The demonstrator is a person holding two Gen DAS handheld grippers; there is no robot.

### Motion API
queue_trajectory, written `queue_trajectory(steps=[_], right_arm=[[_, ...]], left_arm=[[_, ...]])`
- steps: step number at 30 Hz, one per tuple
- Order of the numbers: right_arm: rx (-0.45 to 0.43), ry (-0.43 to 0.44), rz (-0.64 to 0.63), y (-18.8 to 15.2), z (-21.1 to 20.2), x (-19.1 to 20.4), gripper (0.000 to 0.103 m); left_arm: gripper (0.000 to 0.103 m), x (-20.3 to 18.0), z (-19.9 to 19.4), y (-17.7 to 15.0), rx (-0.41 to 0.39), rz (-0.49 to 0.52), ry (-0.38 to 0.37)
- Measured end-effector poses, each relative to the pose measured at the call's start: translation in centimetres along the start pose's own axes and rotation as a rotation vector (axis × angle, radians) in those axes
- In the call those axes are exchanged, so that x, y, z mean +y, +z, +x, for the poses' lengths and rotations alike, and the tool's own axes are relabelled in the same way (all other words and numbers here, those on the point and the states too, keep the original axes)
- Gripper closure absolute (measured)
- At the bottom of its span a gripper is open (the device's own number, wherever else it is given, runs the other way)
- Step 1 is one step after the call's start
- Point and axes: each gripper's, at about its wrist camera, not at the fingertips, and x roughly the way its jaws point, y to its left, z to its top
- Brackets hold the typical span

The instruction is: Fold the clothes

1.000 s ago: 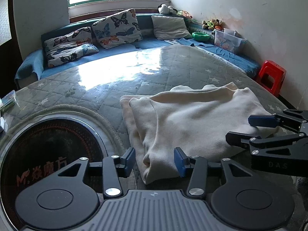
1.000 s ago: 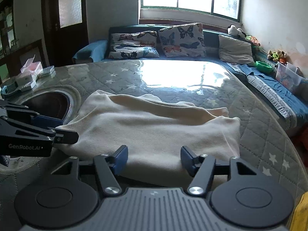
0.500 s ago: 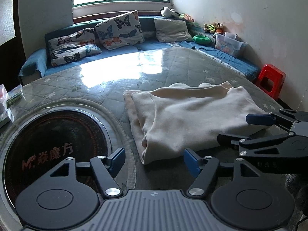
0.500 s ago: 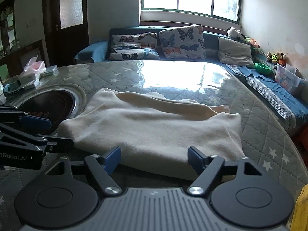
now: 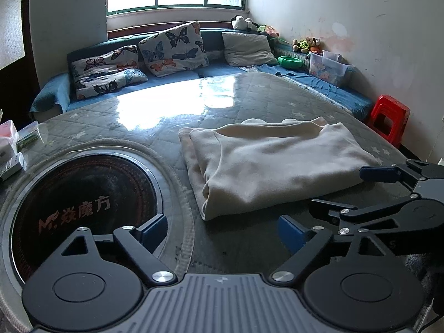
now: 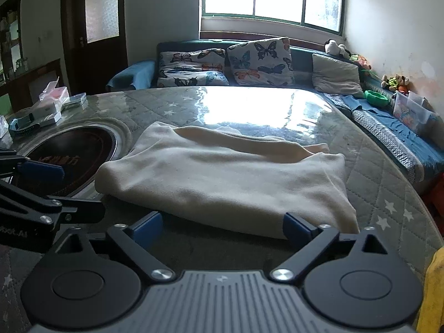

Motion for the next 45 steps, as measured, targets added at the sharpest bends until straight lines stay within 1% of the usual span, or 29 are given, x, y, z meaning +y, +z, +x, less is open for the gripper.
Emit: queue_trajectory(steps=[5, 11, 15, 30, 40, 45], right_arm=[[-0.004, -0.017, -0.002, -0.3, -0.4, 0.4, 0.0], [-0.004, -0.016, 0.0, -0.9, -0.9, 0.8, 0.0], [-0.001, -0.017, 0.001, -1.2, -0.9, 1.0, 0.0], [0.0, -0.005, 0.0, -2.3, -1.1, 2.6, 0.0], [-0.006, -0.004, 0.0, -2.5, -1.5, 3.2, 0.0], [-0.009, -0.005, 0.004, -2.7, -1.6, 3.3, 0.0]], left_arm=[[0.008, 0.1, -0.5, -0.6, -0.005, -0.007, 0.008], [0.005, 0.1, -1.3, -1.4, -0.015, -0.004, 0.022], [0.001, 0.1, -1.9, -2.0, -0.025, -0.005, 0.023], [0.0, 1.2, -3.1, -4.4, -0.035, -0.046, 0.078], [0.0, 1.2, -3.6, -5.0, -0.039, -0.059, 0.076], [0.0, 0.4, -3.8, -5.2, -0.044, -0.041, 0.074]])
